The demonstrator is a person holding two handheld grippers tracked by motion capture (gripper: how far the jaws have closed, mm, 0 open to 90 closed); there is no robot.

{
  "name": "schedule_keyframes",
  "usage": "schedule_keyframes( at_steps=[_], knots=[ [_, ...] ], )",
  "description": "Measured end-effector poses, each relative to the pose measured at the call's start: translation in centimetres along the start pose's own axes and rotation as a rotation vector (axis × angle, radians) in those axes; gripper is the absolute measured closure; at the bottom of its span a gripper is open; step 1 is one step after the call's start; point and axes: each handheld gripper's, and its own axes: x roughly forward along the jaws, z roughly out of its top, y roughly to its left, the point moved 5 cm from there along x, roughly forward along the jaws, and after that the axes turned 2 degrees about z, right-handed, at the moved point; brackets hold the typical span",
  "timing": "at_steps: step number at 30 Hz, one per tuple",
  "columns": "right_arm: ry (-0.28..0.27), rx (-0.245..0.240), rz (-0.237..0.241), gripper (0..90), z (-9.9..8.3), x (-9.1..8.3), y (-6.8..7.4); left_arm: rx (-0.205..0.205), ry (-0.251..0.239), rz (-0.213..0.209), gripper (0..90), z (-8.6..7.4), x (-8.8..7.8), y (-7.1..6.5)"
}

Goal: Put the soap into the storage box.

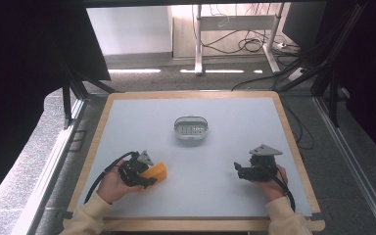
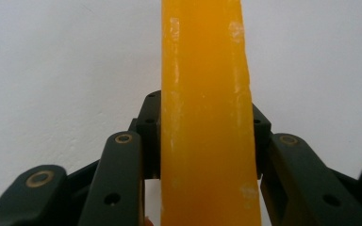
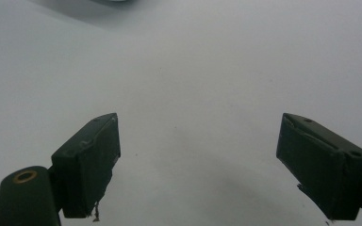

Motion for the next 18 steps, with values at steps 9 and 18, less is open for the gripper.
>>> schedule_keyframes(
  at_steps=[9, 18],
  knots=[
    [-0.002, -0.004, -0.002, 14.3, 0.1, -0.1, 0.1, -0.008, -0.028, 0.008, 61.7, 0.0, -0.9, 0.3],
    [0.000, -0.005, -0.002, 14.3, 0.0, 0.0, 0.1, -0.010, -0.035, 0.007, 61.8, 0.0, -1.2, 0.4]
  ],
)
